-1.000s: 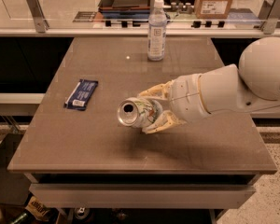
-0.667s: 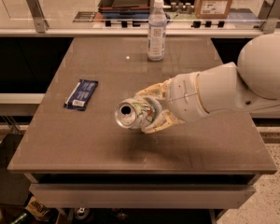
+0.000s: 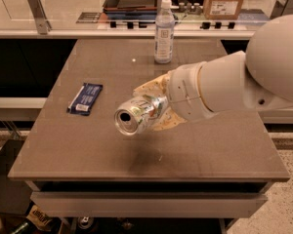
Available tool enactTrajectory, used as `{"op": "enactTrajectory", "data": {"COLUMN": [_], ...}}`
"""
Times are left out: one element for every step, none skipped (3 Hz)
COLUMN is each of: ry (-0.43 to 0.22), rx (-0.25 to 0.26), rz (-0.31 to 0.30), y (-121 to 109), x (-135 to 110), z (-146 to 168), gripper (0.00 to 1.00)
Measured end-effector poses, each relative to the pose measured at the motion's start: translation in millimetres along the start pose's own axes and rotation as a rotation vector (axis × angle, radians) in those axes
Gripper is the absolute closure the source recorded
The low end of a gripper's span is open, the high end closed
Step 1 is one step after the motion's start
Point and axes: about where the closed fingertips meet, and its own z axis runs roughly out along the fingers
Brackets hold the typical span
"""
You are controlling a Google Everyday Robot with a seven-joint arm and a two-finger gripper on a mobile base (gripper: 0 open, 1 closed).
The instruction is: Knock 7up can over
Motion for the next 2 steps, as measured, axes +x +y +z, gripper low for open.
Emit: {"op": "enactTrajectory", "data": {"ry": [0.043,0.054], "rx": [-0.036,-0.089], "rz": [-0.144,-0.248], "y": [-8.7,-8.6], "x": [-1.0,0.6], "z": [4.0,12.6], "gripper": [1.0,1.0]}}
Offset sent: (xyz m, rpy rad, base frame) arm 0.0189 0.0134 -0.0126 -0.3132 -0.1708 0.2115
